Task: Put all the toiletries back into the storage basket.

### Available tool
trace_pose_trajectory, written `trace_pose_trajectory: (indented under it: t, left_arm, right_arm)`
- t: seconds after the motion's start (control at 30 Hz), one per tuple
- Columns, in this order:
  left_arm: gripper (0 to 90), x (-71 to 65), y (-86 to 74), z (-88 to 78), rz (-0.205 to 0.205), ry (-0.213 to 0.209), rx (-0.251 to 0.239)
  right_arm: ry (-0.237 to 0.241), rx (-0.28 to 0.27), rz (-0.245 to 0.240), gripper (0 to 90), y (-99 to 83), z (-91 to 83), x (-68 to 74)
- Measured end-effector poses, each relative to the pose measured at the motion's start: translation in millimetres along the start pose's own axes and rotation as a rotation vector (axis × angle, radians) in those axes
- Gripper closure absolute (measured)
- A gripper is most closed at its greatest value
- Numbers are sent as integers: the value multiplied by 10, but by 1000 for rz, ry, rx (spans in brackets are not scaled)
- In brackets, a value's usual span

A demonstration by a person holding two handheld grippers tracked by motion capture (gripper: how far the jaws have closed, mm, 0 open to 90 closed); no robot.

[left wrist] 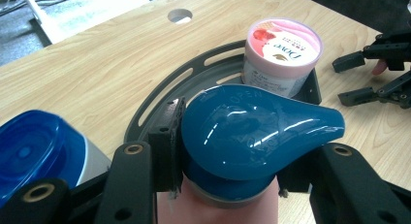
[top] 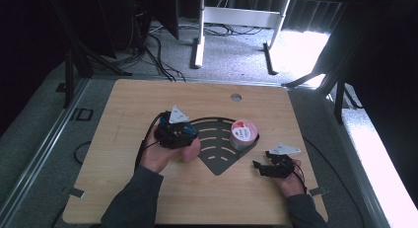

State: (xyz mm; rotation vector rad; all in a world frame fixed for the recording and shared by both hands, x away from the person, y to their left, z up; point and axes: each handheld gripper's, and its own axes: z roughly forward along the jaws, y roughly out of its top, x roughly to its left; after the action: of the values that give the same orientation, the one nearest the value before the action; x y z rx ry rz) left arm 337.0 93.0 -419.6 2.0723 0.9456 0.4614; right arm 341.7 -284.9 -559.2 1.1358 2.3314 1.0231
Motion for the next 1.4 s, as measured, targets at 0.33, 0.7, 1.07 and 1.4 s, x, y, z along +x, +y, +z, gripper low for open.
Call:
trace_pose_trajectory:
  t: [0.33, 0.7, 1.07, 1.4]
  left_arm:
    - [527, -38, 51, 58, -3, -8, -3]
    - [528, -92, 125, 134, 8, -24, -7]
    - [527, -123, 184, 188, 10, -32, -11]
    - [527, -115, 200, 279, 6, -33, -8]
  right_arm:
    - [0, 0, -1, 284, 0, 0, 0]
    - [0, 0, -1, 284, 0, 0, -1]
    - [0, 0, -2, 284, 0, 0, -1]
    - [0, 0, -2, 283, 0, 0, -1]
